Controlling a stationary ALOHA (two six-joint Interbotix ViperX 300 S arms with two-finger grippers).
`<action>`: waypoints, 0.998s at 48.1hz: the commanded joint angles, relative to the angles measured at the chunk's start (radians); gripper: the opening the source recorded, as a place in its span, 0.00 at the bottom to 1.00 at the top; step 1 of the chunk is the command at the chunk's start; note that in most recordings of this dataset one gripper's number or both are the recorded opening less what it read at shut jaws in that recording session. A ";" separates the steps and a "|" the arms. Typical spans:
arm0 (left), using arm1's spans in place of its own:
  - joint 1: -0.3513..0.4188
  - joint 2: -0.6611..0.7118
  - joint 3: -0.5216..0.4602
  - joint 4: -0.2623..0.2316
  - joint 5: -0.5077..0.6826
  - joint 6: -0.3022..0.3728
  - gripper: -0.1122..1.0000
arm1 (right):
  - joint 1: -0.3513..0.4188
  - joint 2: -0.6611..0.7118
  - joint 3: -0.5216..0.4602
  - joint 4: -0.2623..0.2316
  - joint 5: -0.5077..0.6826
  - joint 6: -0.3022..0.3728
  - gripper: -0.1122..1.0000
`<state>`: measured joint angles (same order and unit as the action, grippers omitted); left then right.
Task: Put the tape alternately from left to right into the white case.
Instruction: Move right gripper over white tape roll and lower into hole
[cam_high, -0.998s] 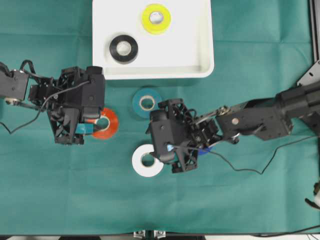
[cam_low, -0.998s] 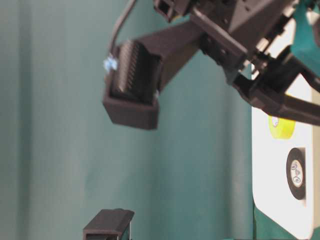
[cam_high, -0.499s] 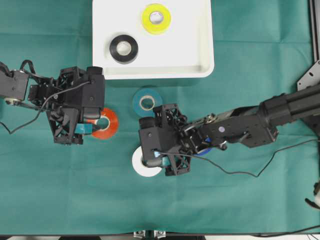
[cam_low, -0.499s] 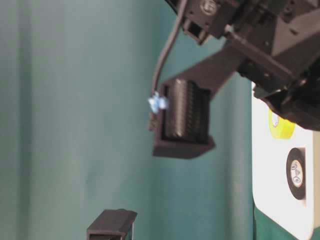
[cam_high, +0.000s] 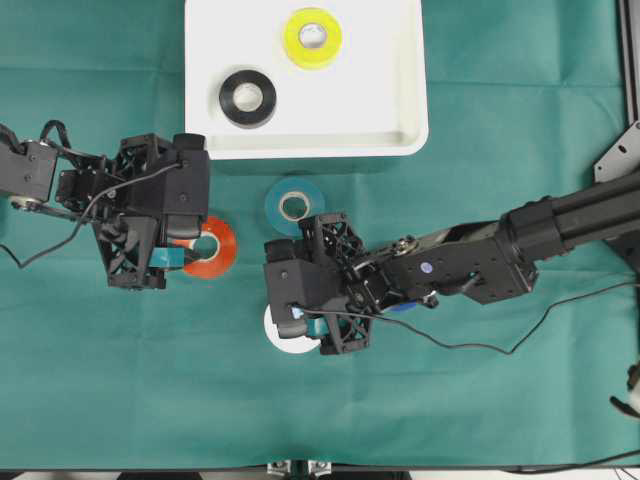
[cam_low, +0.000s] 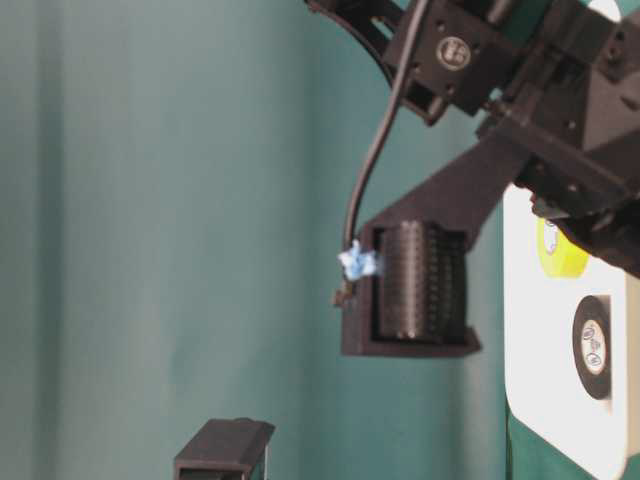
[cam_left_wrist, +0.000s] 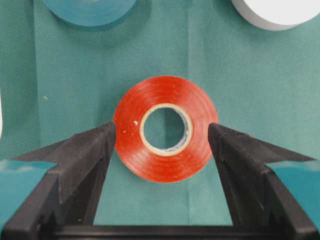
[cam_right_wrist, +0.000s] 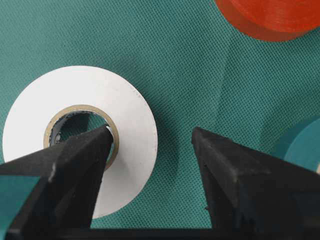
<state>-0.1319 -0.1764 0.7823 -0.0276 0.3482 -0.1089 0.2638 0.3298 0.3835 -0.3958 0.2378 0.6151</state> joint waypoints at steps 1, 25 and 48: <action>-0.003 -0.014 -0.009 0.000 -0.002 0.002 0.95 | -0.003 -0.011 -0.018 0.005 0.002 0.002 0.73; -0.003 -0.014 -0.008 0.000 -0.003 0.002 0.95 | -0.003 0.003 -0.028 -0.002 0.011 -0.003 0.44; -0.003 -0.014 -0.009 -0.002 -0.003 0.000 0.95 | 0.000 -0.032 -0.032 -0.005 0.028 -0.006 0.39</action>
<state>-0.1319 -0.1764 0.7823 -0.0276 0.3497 -0.1089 0.2654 0.3436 0.3651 -0.3973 0.2531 0.6105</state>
